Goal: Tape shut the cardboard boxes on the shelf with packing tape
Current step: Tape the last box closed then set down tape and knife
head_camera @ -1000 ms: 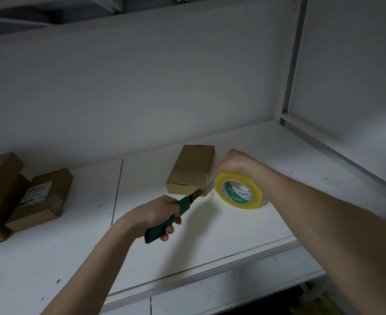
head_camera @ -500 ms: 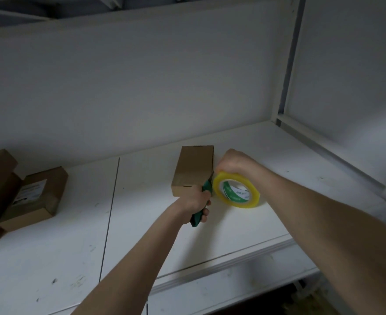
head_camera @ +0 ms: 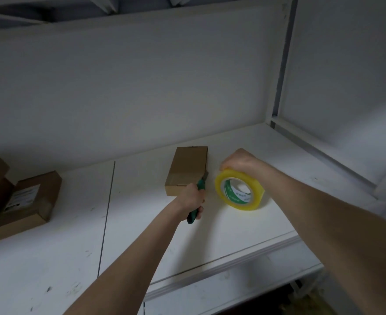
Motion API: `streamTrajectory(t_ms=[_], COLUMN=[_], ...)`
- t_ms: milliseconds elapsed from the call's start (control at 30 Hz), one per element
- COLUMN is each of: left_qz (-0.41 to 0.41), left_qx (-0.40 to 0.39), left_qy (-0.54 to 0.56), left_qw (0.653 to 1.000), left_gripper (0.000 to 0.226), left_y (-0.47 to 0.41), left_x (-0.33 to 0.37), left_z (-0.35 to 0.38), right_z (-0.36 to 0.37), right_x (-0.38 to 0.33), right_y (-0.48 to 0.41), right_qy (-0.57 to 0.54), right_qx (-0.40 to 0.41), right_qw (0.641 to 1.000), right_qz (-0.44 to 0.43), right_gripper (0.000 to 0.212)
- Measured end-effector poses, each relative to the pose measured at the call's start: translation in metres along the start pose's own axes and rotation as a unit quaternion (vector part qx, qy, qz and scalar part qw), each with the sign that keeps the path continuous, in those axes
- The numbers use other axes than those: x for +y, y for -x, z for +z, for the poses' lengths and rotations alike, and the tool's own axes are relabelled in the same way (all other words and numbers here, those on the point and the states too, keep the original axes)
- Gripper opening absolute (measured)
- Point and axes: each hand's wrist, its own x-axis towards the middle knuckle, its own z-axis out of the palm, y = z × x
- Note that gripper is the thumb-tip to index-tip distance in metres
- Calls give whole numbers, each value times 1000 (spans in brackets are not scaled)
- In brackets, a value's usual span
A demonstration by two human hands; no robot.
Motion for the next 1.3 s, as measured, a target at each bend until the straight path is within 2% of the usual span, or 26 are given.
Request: streamTrajectory(t_ms=[233,367,467,533,633,733,767,833,900,967,1033,1133,1200,1300], left_qz=[47,108,142,146,122,160,198,276,313,301,263,220,186,161], left_qx=[43,69,59,49,32,62,96,173,190,152,117,47,9,16], left_qy=[-17,-114,-269,-365,-410,-445,-423,-298,-173,-134,-96,-11,11,44], left_qw=[998,985,951,918,903,879,879,897,914,932,953,974,983,986], left_gripper=[10,13,25,38,49,40,36,33,29,32,35,23,31,37], left_y=[-1,-10,-26,-37,-45,-50,-52,-51,-48,-48,-52,-56,-59,-63], left_x=[10,15,5,-5,-12,-1,7,31,57,75,86,93,94,94], left_z=[-12,0,25,40,56,56,52,43,36,37,42,47,48,49], right_z=[-16,-17,-16,-18,-25,-29,-30,-32,-33,-34,-35,-39,-42,-47], right_x=[18,30,39,43,50,57,59,62,63,64,64,65,66,69], right_y=[1,3,5,7,11,17,18,19,20,21,21,22,24,27], right_qy=[-77,-139,-197,-226,-255,-292,-304,-316,-316,-314,-302,-292,-292,-281], right_qx=[43,64,83,91,90,84,84,86,86,81,75,73,69,70], right_qw=[996,988,975,967,959,947,943,936,934,932,933,935,934,936], right_qz=[24,-14,-58,-75,-88,-103,-109,-125,-141,-162,-179,-189,-193,-200], right_gripper=[33,25,5,6,11,14,14,18,16,7,11,14,8,6])
